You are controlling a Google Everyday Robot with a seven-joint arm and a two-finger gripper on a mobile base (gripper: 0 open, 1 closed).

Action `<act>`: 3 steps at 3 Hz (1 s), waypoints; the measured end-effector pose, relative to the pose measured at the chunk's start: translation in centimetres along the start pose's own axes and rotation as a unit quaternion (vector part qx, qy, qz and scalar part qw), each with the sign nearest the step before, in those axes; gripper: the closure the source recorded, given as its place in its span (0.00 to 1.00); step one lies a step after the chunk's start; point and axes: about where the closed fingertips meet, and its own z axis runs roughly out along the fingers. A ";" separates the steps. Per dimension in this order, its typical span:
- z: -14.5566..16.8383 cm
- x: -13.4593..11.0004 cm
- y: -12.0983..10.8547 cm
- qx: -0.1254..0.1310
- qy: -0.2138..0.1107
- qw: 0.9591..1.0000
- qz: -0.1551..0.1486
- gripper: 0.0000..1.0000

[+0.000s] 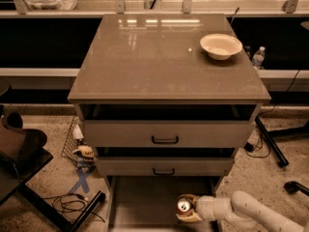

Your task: Pick coke can from bottom drawer and place on counter

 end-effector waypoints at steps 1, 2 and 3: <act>-5.3 -8.5 -0.6 0.033 -0.023 0.999 0.028 1.00; -8.5 -14.3 -1.8 0.049 -0.044 0.997 0.040 1.00; -11.3 -20.2 -3.6 0.062 -0.059 0.995 0.053 1.00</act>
Offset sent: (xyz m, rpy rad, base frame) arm 0.0193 -0.0339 0.2512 0.1502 0.0120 -0.1730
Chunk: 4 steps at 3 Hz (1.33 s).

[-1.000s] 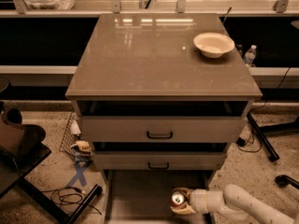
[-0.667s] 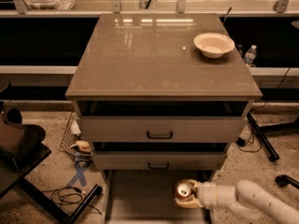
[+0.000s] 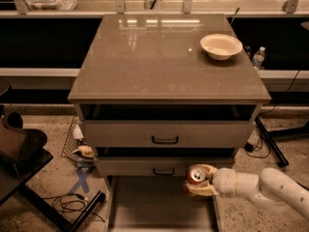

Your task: Pick coke can from bottom drawer and place on counter

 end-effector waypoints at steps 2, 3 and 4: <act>-2.2 -5.5 -0.7 0.011 0.030 0.999 -0.001 1.00; -2.5 -7.4 -1.6 0.020 0.040 0.999 0.005 1.00; -3.2 -12.1 -2.7 0.034 0.048 0.998 0.022 1.00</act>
Offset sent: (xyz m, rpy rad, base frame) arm 0.0006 -0.0050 0.0365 -0.0323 0.0174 -0.0145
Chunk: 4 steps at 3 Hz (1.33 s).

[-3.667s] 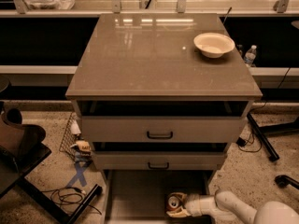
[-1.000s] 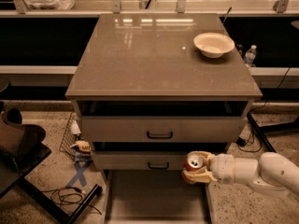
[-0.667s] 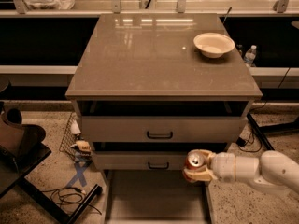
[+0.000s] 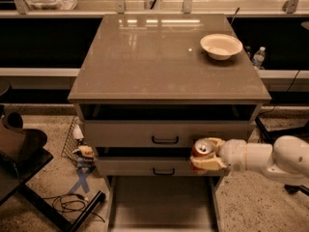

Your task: Pick coke can from bottom drawer and place on counter

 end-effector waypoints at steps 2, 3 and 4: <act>-6.4 -14.6 0.9 0.036 -0.002 0.999 -0.016 1.00; -8.6 -21.8 1.9 0.049 -0.009 0.998 -0.044 1.00; -8.0 -28.1 1.5 0.050 -0.016 0.996 -0.067 1.00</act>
Offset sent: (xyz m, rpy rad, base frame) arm -0.0191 -0.0190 0.2679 -0.0342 -0.1149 -0.1151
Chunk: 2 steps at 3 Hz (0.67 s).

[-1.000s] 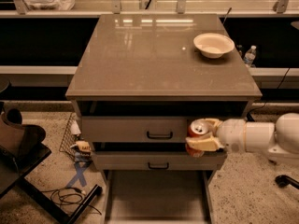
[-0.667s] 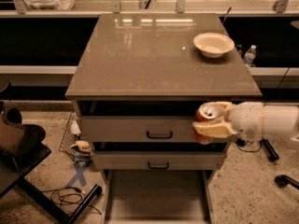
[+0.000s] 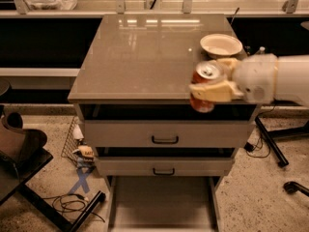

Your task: Pick coke can from bottom drawer and place on counter

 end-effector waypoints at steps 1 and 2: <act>7.6 -6.6 -1.8 -0.033 -0.025 0.999 -0.024 1.00; 14.0 -9.1 -2.8 -0.057 -0.038 0.997 -0.025 1.00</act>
Offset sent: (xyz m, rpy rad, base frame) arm 0.1468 0.2051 0.0395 0.0829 -0.0233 0.1923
